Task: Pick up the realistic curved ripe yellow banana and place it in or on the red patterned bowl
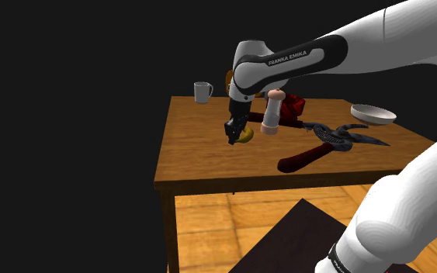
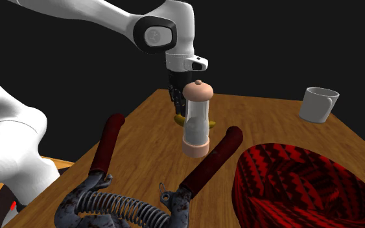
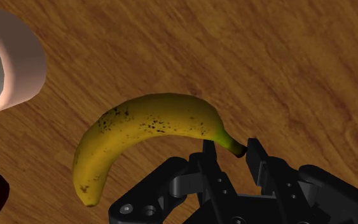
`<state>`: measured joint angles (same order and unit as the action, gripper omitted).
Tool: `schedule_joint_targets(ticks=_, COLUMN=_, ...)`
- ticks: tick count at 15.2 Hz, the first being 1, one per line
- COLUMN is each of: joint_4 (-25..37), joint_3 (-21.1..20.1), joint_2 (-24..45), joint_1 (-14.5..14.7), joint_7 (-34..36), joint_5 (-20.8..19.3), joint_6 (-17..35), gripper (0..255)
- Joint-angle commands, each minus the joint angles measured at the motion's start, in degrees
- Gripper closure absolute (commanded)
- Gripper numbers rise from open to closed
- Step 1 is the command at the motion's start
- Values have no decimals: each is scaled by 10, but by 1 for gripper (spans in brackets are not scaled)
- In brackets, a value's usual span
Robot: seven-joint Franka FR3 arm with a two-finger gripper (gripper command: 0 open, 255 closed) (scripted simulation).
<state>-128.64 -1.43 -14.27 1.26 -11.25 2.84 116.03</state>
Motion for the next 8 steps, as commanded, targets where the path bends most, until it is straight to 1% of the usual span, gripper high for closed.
schedule_joint_targets(ticks=1, joint_4=0, joint_3=0, joint_2=0, joint_1=0, joint_7=0, joint_5=0, joint_6=0, gripper=255)
schedule_joint_targets(ticks=4, joint_4=-1, joint_3=0, joint_2=0, joint_1=0, joint_7=0, joint_5=0, joint_6=1, gripper=255)
schedule_joint_targets(ticks=8, joint_4=23, joint_3=0, joint_2=-7, joint_1=0, joint_7=1, joint_5=0, joint_6=-31, gripper=255)
